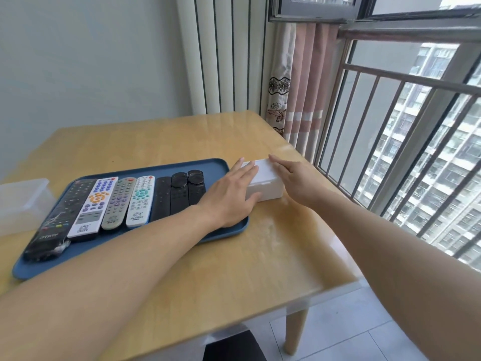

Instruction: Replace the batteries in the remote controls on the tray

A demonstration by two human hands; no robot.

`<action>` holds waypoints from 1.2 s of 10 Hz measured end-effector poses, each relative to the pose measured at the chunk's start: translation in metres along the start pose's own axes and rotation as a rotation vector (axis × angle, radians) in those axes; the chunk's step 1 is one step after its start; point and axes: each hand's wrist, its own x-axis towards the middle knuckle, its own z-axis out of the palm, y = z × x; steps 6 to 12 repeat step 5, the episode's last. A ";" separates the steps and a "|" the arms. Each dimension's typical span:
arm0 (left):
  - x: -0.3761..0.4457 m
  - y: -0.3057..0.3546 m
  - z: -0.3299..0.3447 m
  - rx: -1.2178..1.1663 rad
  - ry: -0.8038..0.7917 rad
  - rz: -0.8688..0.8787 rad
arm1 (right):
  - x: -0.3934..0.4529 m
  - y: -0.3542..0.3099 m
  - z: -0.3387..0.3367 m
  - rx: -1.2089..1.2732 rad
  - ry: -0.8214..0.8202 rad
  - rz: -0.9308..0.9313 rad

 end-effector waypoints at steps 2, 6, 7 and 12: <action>0.001 -0.001 -0.004 -0.020 -0.063 0.001 | -0.008 -0.009 0.006 0.132 0.019 0.026; -0.006 0.002 -0.032 -0.027 -0.262 -0.073 | 0.010 -0.030 -0.015 -0.176 -0.086 0.125; -0.006 0.002 -0.032 -0.027 -0.262 -0.073 | 0.010 -0.030 -0.015 -0.176 -0.086 0.125; -0.006 0.002 -0.032 -0.027 -0.262 -0.073 | 0.010 -0.030 -0.015 -0.176 -0.086 0.125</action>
